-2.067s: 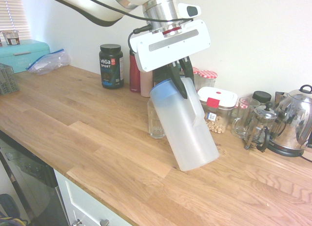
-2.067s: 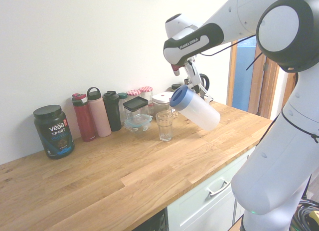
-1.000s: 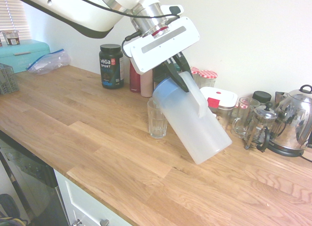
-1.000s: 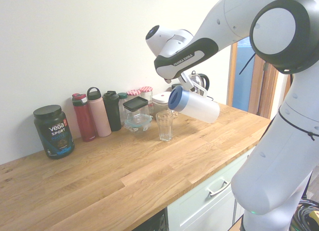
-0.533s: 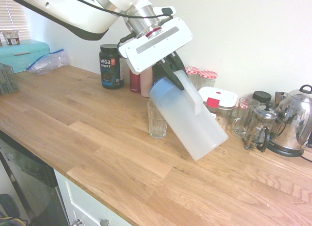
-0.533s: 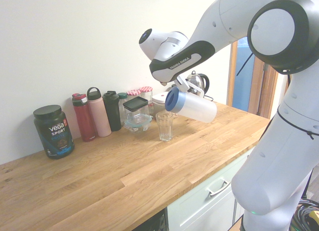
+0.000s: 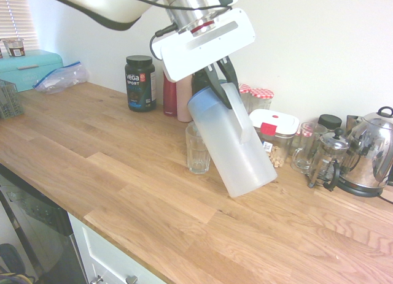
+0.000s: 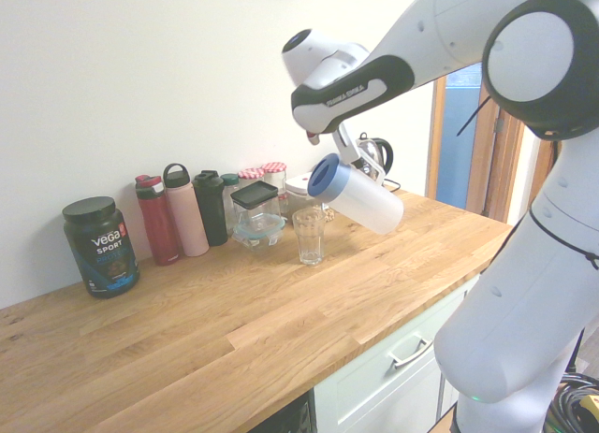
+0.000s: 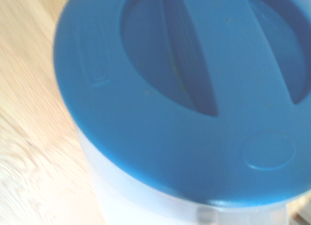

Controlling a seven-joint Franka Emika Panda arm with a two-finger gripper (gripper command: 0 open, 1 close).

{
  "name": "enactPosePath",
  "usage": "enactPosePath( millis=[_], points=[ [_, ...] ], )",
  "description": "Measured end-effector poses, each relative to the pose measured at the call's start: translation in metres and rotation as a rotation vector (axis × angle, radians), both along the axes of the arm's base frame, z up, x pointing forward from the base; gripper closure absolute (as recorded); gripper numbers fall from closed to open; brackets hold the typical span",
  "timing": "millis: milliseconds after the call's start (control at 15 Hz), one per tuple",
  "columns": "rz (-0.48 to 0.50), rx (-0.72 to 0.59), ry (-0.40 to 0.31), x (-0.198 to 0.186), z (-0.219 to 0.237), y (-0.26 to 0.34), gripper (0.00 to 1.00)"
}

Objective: Pour me some water

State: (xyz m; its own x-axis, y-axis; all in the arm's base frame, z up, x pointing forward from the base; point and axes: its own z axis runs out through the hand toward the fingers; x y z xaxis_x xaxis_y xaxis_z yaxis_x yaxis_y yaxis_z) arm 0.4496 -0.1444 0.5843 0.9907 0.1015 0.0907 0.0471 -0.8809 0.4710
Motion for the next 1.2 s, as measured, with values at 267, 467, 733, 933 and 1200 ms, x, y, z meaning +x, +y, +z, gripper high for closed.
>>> enactPosePath(
  millis=[267, 467, 733, 933, 1200],
  points=[
    [-0.031, 0.255, -0.100, -0.031, 0.023, -0.038, 1.00],
    [-0.048, 0.430, -0.173, -0.049, 0.028, -0.061, 1.00],
    [-0.037, 0.646, -0.279, -0.077, 0.008, -0.099, 1.00],
    [-0.118, 0.764, -0.332, -0.082, -0.027, -0.055, 1.00],
    [-0.229, 0.793, -0.440, -0.168, -0.021, -0.067, 1.00]
  ],
)
